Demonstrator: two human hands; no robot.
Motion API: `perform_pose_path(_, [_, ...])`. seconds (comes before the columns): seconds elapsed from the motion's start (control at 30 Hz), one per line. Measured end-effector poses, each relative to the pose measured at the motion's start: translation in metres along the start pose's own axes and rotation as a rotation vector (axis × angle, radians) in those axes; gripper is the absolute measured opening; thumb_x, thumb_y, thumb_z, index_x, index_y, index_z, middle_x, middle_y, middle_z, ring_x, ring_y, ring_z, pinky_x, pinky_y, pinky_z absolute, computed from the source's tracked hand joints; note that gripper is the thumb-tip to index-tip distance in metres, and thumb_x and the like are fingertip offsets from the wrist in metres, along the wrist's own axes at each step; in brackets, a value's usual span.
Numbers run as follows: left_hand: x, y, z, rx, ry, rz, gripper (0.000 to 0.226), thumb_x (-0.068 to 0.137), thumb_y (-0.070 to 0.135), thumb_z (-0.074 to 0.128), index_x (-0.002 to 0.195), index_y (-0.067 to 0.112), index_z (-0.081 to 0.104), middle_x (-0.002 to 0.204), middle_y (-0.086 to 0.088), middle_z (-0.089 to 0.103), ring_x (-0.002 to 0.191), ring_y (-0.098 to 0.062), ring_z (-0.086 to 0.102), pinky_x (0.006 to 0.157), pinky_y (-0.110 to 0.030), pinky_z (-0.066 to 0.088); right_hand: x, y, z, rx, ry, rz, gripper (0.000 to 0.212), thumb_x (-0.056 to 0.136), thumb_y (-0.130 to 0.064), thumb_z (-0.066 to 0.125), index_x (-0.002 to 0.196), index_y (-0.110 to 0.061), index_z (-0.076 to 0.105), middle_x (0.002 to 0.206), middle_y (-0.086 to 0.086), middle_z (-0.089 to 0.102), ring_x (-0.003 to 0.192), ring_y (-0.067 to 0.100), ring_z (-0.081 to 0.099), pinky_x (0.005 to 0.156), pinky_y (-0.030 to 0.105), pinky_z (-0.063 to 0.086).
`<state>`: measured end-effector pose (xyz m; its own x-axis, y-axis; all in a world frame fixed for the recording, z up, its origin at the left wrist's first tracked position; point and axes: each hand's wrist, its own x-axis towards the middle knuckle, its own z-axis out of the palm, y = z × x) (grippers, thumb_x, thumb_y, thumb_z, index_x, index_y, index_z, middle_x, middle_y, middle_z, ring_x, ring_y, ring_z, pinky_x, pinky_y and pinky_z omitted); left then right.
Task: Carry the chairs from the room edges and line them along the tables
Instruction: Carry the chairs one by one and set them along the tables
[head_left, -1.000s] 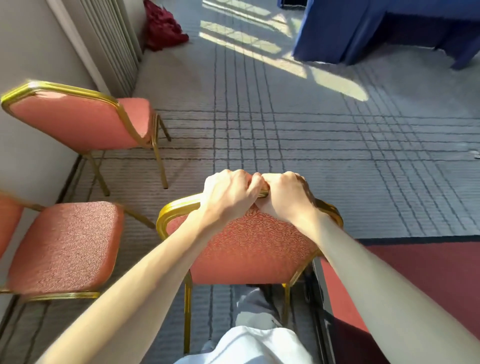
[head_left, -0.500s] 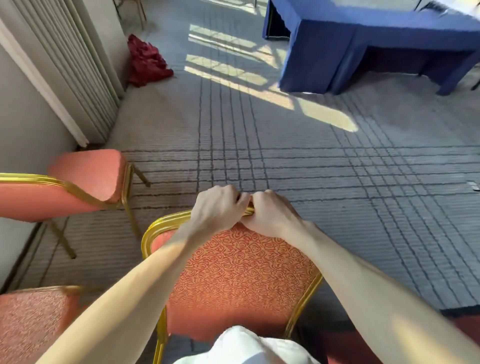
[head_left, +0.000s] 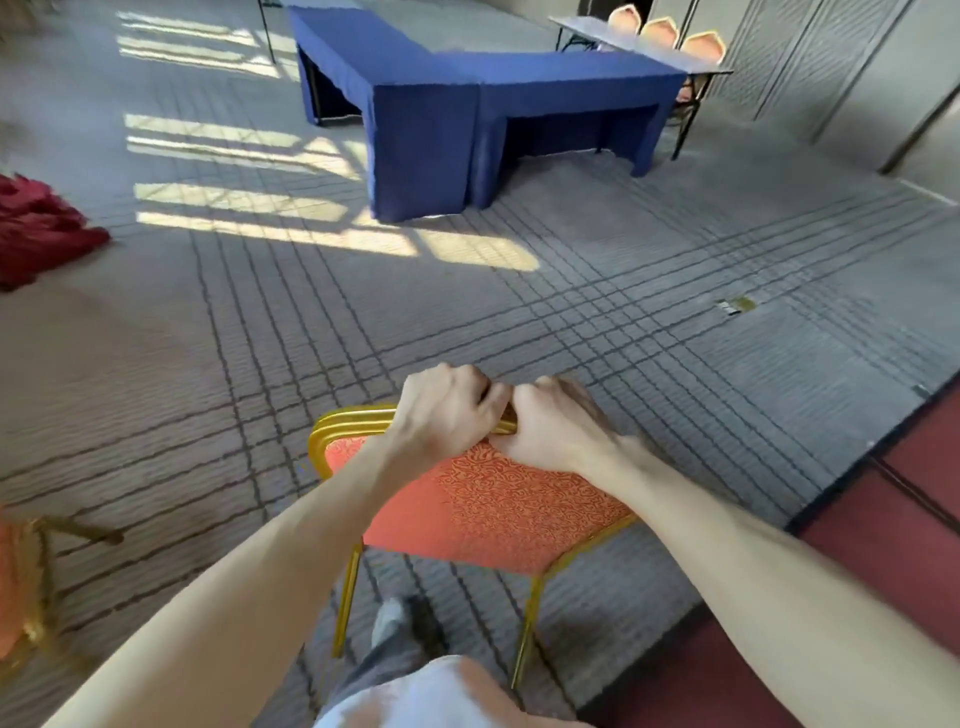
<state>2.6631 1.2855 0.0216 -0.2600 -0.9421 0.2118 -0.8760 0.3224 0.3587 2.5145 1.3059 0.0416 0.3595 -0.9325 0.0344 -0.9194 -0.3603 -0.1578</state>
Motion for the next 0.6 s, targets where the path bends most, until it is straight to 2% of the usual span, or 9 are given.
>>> perform_pose_path(0.07, [0.017, -0.011, 0.019, 0.048, -0.074, 0.053, 0.045, 0.098, 0.043, 0.036, 0.072, 0.012, 0.056, 0.092, -0.016, 0.071, 0.092, -0.038, 0.065, 0.067, -0.036, 0.043, 0.011, 0.008, 0.014, -0.031, -0.062, 0.041, 0.034, 0.081, -0.046, 0.063, 0.093, -0.014, 0.068, 0.095, 0.013, 0.073, 0.097, 0.033, 0.068, 0.082, 0.036, 0.050])
perform_pose_path(0.1, [0.029, -0.019, 0.028, 0.074, -0.126, 0.076, 0.045, 0.099, 0.043, 0.035, 0.078, 0.011, 0.060, 0.096, -0.016, 0.071, 0.096, -0.038, 0.065, 0.069, -0.036, 0.044, 0.022, 0.013, 0.020, -0.040, -0.108, 0.070, 0.031, 0.081, -0.044, 0.062, 0.090, -0.014, 0.066, 0.097, 0.013, 0.072, 0.099, 0.034, 0.066, 0.083, 0.037, 0.048])
perform_pose_path(0.2, [0.057, -0.042, 0.054, 0.071, -0.280, 0.135, 0.051, 0.099, 0.048, 0.026, 0.095, 0.013, 0.064, 0.103, -0.012, 0.069, 0.100, -0.037, 0.063, 0.072, -0.037, 0.045, 0.047, 0.025, 0.037, -0.031, -0.250, 0.142, 0.026, 0.081, -0.036, 0.061, 0.069, -0.018, 0.046, 0.090, 0.011, 0.066, 0.093, 0.035, 0.063, 0.078, 0.039, 0.040])
perform_pose_path(0.3, [0.085, -0.063, 0.080, 0.031, -0.384, 0.206, 0.047, 0.102, 0.044, 0.025, 0.105, 0.016, 0.063, 0.109, -0.008, 0.067, 0.101, -0.034, 0.062, 0.072, -0.036, 0.038, 0.077, 0.037, 0.049, -0.018, -0.306, 0.217, 0.028, 0.077, -0.036, 0.062, 0.065, -0.021, 0.041, 0.079, 0.006, 0.061, 0.087, 0.034, 0.063, 0.073, 0.038, 0.042])
perform_pose_path(0.37, [0.104, -0.071, 0.093, -0.021, -0.397, 0.223, 0.045, 0.103, 0.040, 0.028, 0.104, 0.014, 0.064, 0.107, -0.008, 0.068, 0.099, -0.034, 0.063, 0.072, -0.035, 0.038, 0.095, 0.047, 0.055, -0.012, -0.319, 0.267, 0.026, 0.075, -0.039, 0.064, 0.071, -0.019, 0.048, 0.082, 0.007, 0.064, 0.088, 0.033, 0.063, 0.078, 0.040, 0.048])
perform_pose_path(0.43, [0.120, -0.068, 0.097, -0.068, -0.351, 0.216, 0.041, 0.103, 0.038, 0.034, 0.095, 0.012, 0.066, 0.100, -0.010, 0.069, 0.094, -0.034, 0.064, 0.071, -0.037, 0.044, 0.108, 0.056, 0.056, -0.018, -0.316, 0.297, 0.026, 0.076, -0.043, 0.064, 0.077, -0.020, 0.052, 0.089, 0.009, 0.066, 0.093, 0.032, 0.063, 0.081, 0.039, 0.047])
perform_pose_path(0.53, [0.149, -0.064, 0.103, -0.086, -0.287, 0.209, 0.041, 0.101, 0.038, 0.037, 0.084, 0.015, 0.065, 0.093, -0.009, 0.070, 0.090, -0.035, 0.064, 0.071, -0.039, 0.048, 0.124, 0.073, 0.047, 0.063, -0.277, 0.413, 0.023, 0.076, -0.041, 0.064, 0.077, -0.019, 0.055, 0.086, 0.009, 0.063, 0.089, 0.031, 0.063, 0.074, 0.036, 0.049])
perform_pose_path(0.6, [0.175, -0.061, 0.109, -0.099, -0.253, 0.217, 0.048, 0.098, 0.046, 0.028, 0.083, 0.019, 0.065, 0.091, -0.007, 0.070, 0.087, -0.034, 0.064, 0.067, -0.037, 0.045, 0.138, 0.088, 0.041, 0.130, -0.242, 0.486, 0.023, 0.074, -0.040, 0.066, 0.075, -0.019, 0.056, 0.079, 0.005, 0.060, 0.084, 0.029, 0.063, 0.070, 0.034, 0.051])
